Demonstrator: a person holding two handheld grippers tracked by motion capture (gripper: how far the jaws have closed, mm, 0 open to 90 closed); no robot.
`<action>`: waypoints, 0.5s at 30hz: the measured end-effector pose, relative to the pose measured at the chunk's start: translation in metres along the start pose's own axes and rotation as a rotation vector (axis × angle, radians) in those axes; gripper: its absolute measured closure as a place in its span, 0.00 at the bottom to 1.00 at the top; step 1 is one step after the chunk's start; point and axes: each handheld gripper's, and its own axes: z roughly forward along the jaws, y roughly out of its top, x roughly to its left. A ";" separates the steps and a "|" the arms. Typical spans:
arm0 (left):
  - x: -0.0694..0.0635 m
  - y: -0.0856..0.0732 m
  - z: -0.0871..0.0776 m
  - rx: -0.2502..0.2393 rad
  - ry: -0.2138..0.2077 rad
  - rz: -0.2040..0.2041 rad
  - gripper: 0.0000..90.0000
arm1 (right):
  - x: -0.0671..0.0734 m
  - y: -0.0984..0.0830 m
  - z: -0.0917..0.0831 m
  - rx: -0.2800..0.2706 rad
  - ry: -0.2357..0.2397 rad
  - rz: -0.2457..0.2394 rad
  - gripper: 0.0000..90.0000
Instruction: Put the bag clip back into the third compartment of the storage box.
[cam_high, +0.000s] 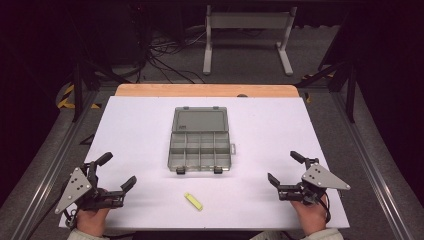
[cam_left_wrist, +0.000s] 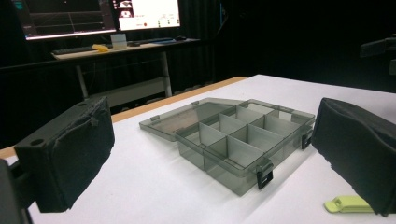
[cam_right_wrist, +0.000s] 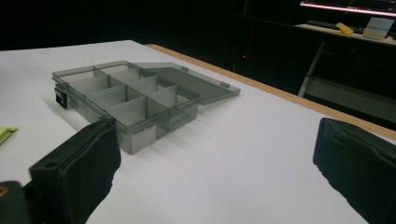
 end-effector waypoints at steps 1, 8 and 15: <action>0.000 0.000 0.000 0.000 0.000 0.000 0.00 | 0.000 0.000 0.000 -0.002 0.006 0.002 0.02; 0.000 0.002 0.002 0.013 0.008 0.029 0.00 | 0.006 0.001 0.000 -0.002 0.022 -0.020 0.02; 0.002 0.001 0.002 0.018 0.005 0.014 0.00 | 0.006 0.001 0.002 0.025 0.038 0.000 0.02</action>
